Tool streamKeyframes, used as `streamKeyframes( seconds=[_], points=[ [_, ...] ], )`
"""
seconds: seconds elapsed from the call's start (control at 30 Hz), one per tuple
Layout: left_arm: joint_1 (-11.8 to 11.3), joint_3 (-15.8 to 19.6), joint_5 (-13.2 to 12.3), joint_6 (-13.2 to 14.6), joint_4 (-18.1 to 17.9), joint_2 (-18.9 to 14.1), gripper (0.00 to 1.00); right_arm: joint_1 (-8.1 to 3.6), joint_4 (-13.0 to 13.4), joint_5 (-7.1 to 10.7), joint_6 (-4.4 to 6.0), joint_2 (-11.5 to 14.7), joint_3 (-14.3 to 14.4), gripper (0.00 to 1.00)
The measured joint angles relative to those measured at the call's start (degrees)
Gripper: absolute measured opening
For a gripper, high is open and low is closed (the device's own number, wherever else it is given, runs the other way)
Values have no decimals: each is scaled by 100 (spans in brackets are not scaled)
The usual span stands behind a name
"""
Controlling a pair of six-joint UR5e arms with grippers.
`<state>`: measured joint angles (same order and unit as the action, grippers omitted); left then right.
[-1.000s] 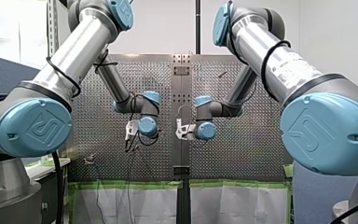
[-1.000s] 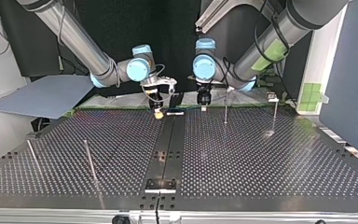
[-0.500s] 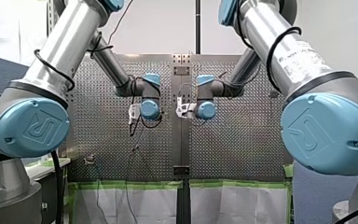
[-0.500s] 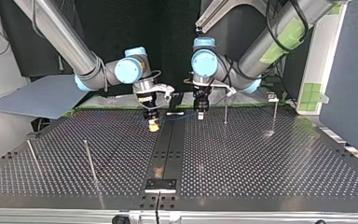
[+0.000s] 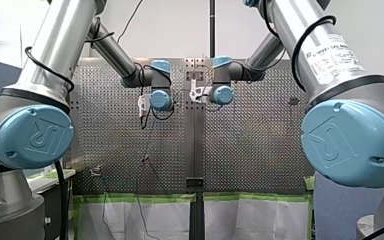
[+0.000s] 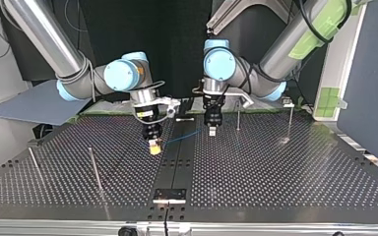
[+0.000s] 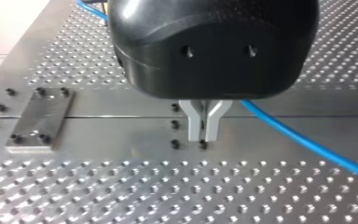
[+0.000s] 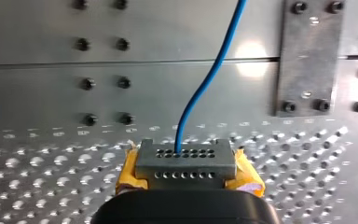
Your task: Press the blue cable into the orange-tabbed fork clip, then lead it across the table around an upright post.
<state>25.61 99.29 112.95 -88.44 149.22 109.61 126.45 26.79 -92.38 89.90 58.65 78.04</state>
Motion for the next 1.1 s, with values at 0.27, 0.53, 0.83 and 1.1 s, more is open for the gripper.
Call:
streamKeyframes(
  seconds=[0.27,0.53,0.83,1.1],
  points=[
    [10,-283,88,-5,292,-31,0,-22,-69,5,10,101,-48,0],
    [55,-516,153,5,537,-53,0,-85,-177,16,25,279,-135,0],
    [95,-865,193,7,889,-296,0,-152,-407,16,-5,408,-266,0],
    [150,-1185,196,3,1118,-396,0,-182,-547,16,3,614,-366,0]
  ],
)
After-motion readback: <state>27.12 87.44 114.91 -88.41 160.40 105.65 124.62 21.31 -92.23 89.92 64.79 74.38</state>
